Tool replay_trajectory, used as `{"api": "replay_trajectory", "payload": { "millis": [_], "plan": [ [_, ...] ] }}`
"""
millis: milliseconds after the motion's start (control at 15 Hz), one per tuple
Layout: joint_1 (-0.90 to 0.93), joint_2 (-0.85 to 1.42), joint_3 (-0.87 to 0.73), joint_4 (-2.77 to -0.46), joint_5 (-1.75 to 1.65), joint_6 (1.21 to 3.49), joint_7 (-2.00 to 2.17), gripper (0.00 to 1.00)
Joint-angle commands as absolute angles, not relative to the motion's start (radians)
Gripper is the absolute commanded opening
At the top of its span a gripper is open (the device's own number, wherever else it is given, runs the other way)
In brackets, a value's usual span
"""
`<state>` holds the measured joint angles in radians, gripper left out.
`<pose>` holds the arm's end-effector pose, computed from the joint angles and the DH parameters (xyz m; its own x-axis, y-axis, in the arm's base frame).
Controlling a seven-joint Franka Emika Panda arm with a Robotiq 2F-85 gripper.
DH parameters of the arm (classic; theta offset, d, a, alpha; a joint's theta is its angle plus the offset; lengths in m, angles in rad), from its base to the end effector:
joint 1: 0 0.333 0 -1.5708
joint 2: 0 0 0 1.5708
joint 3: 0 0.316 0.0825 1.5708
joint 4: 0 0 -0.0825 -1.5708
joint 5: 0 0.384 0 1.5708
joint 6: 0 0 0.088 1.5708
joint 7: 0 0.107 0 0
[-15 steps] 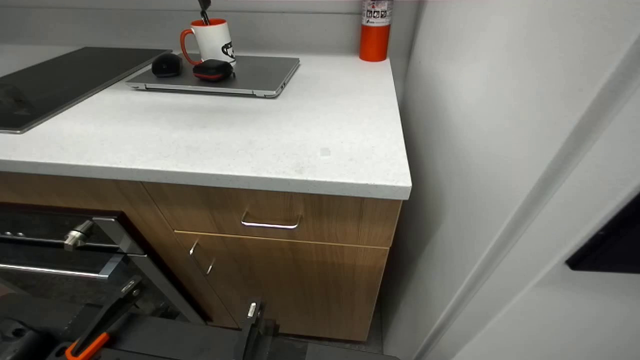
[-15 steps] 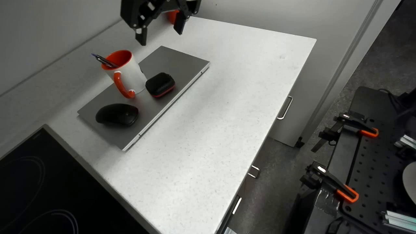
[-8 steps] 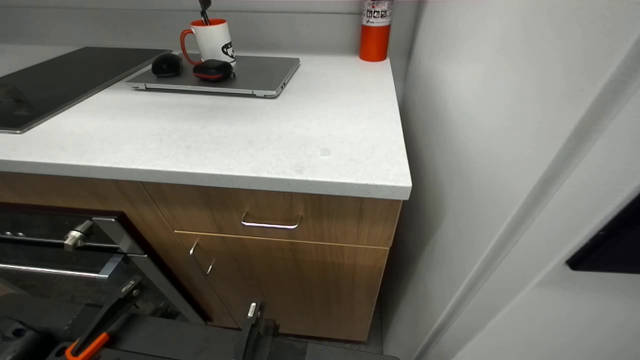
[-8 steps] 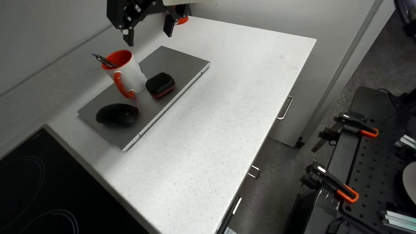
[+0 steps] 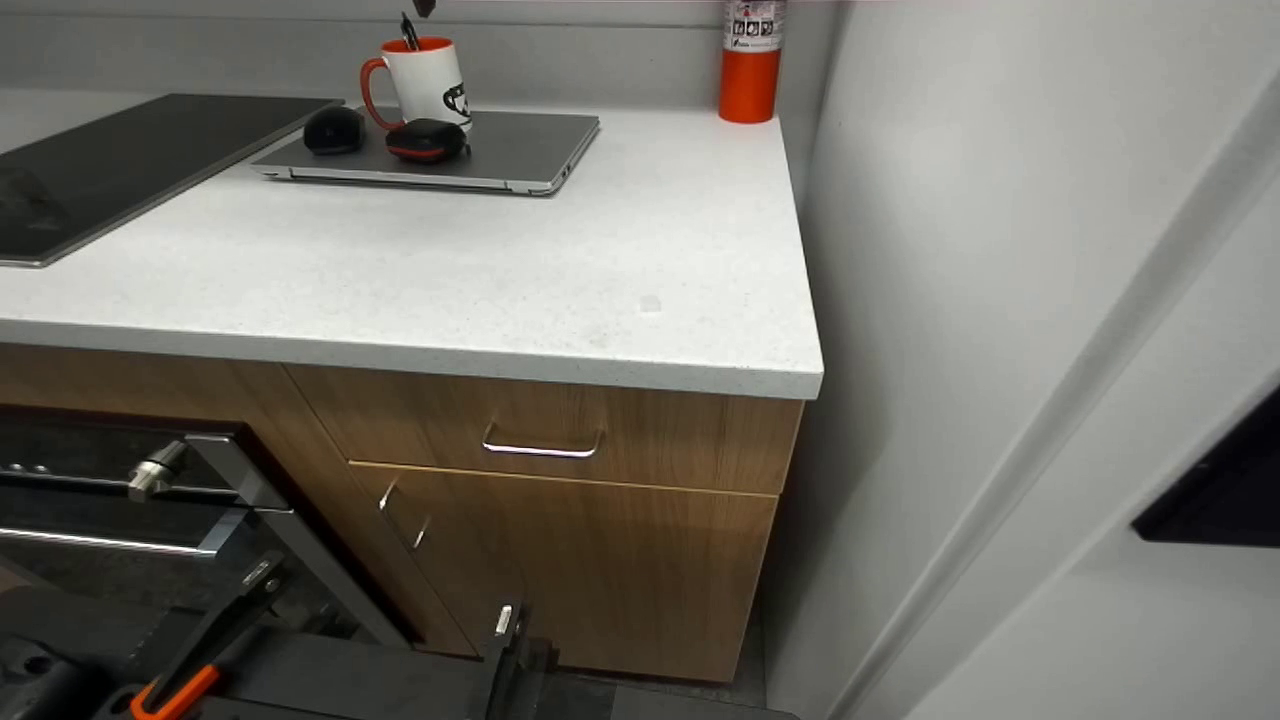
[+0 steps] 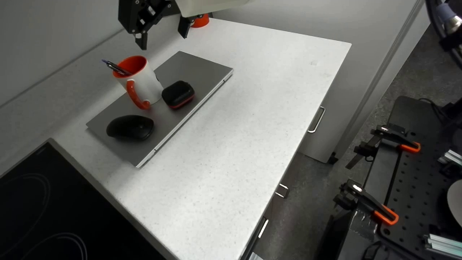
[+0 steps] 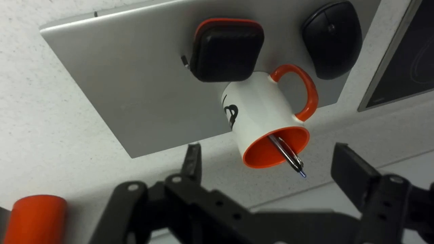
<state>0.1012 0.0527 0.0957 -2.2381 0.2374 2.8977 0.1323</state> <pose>0.5660 0.0981 0.4141 0.8307 -0.1985 0.5201 -0.0724 -0.9649 -0.2526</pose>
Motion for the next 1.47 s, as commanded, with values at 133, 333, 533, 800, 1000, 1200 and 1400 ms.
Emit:
{"api": "replay_trajectory", "payload": {
  "millis": [133,333,533,800,1000,1200,1400],
  "plan": [
    [0.116,0.156,0.075,-2.182,0.118,3.053,0.214,1.0],
    [0.11,0.192,0.1,-2.141,0.151,3.071,0.18,1.0],
    [0.097,0.227,0.146,-2.081,0.185,3.062,0.144,1.0],
    [0.116,0.3,0.142,-2.002,0.141,3.074,0.137,1.0],
    [0.111,0.366,0.144,-1.941,0.124,3.072,0.102,1.0],
    [0.107,0.42,0.148,-1.88,0.122,3.069,0.067,1.0],
    [0.114,0.448,0.14,-1.834,0.125,3.054,0.066,1.0]
  ]
}}
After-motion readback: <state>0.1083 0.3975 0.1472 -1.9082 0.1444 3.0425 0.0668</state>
